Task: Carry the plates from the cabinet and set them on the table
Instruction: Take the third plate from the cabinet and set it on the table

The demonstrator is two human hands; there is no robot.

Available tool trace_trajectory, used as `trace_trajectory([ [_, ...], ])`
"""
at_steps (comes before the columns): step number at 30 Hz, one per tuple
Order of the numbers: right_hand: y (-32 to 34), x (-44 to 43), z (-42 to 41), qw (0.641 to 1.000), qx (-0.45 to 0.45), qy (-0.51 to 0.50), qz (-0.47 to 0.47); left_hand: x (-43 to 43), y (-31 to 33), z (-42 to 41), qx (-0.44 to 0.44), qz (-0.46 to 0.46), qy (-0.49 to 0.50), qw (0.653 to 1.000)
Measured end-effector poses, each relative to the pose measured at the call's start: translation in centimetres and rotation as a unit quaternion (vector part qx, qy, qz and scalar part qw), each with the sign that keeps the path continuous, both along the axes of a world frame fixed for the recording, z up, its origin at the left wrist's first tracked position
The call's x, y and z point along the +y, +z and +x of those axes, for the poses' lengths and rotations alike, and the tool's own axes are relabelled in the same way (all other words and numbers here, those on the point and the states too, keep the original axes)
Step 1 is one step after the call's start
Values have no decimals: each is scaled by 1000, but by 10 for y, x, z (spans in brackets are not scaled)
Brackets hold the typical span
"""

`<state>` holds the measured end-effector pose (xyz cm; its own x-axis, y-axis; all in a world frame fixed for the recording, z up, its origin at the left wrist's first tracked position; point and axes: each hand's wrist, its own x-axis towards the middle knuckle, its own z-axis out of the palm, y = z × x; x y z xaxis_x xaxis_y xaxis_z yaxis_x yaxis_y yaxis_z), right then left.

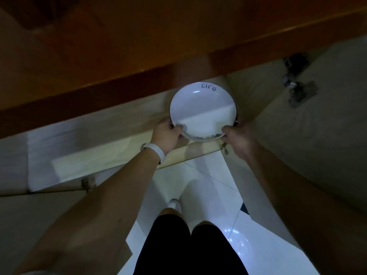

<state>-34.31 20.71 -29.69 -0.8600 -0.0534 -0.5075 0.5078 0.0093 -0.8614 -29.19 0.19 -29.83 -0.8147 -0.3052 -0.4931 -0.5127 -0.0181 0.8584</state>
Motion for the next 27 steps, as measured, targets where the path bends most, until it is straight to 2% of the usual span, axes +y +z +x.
trace_trajectory([
  [2, 17, 5, 15, 1000, -2, 11, 9, 5, 15, 19, -4, 20, 12, 1000],
  [6, 56, 19, 45, 996, 20, 81, 19, 18, 41, 54, -39, -53, 11, 998],
  [11, 102, 42, 82, 996, -11, 91, 7, 41, 84, 97, -51, -63, 11, 997],
  [22, 204, 110, 161, 991, 39, 127, 0, 108, 207, 180, 48, 42, 49, 997],
  [27, 251, 141, 185, 989, 57, 120, 60, 134, 251, 203, 92, 98, 69, 988],
])
